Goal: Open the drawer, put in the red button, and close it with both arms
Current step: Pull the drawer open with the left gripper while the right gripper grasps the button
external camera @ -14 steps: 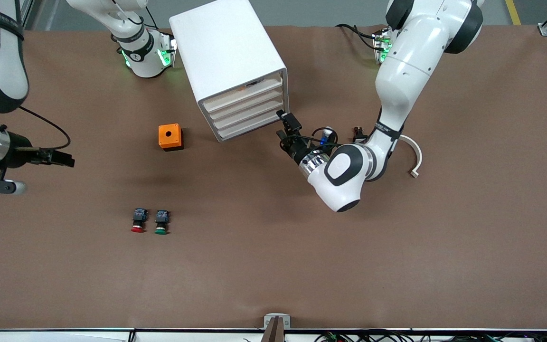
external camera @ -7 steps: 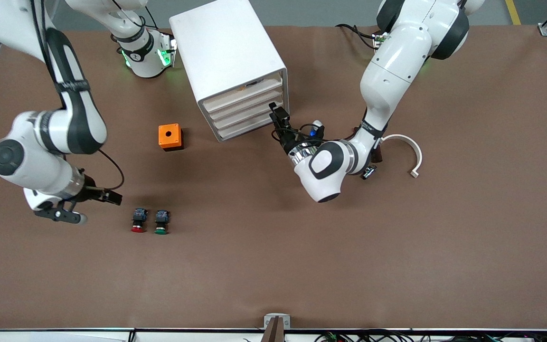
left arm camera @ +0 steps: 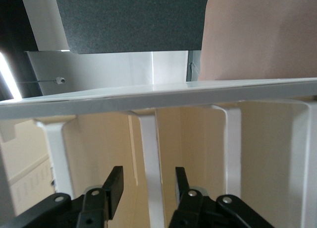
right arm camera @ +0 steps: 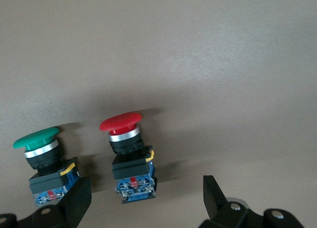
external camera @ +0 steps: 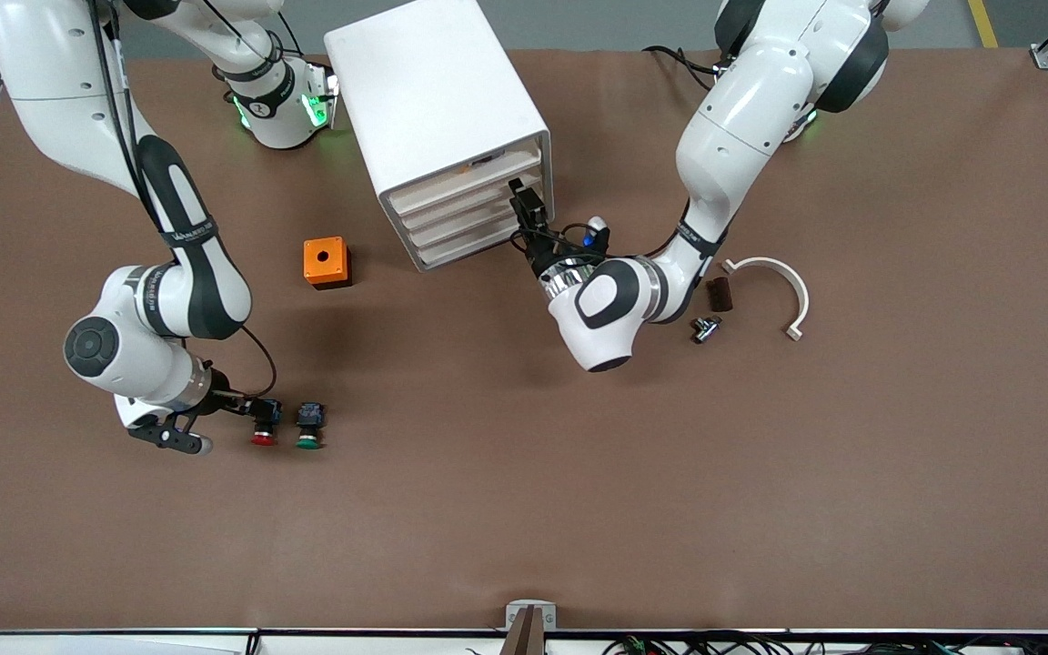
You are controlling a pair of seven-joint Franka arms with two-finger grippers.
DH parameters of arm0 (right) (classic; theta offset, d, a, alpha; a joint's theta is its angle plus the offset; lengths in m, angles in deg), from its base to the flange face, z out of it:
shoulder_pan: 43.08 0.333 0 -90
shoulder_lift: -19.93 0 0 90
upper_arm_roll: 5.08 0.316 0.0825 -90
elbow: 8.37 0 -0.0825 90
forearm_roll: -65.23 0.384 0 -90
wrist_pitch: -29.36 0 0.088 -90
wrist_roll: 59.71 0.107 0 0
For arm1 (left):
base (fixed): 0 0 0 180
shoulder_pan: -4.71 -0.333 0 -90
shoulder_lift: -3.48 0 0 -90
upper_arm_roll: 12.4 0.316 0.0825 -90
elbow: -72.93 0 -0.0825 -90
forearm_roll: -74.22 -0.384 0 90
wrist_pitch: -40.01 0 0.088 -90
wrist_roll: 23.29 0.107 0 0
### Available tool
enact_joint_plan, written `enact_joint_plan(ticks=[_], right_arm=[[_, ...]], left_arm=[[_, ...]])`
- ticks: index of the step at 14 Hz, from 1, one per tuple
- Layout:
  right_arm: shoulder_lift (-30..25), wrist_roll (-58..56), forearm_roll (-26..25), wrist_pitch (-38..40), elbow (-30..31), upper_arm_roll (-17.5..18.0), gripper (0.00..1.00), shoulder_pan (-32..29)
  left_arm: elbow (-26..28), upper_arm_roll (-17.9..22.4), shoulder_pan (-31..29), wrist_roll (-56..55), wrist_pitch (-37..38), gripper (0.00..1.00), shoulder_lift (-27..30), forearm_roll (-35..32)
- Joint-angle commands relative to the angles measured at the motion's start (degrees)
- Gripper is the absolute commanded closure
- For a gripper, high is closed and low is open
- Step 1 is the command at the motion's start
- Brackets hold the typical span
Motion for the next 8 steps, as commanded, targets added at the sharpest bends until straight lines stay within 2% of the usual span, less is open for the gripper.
enact_joint_plan(ticks=[1, 4, 8], right_arm=[[1.7, 0.7, 1.2, -0.2, -1.3, -0.2, 0.0, 0.6], [3.0, 1.3, 1.1, -0.5, -1.8, -0.2, 0.0, 0.6], [3.7, 1.4, 1.1, -0.7, -1.7, -0.2, 0.12, 0.8]], left_arm=[[0.0, 0.2, 1.9, -0.3, 1.5, 0.64, -0.4, 1.0], [0.0, 0.2, 2.8, -0.2, 2.5, 0.8, -0.9, 0.6], [-0.2, 0.2, 2.4, 1.3, 2.7, 0.95, -1.2, 0.6]])
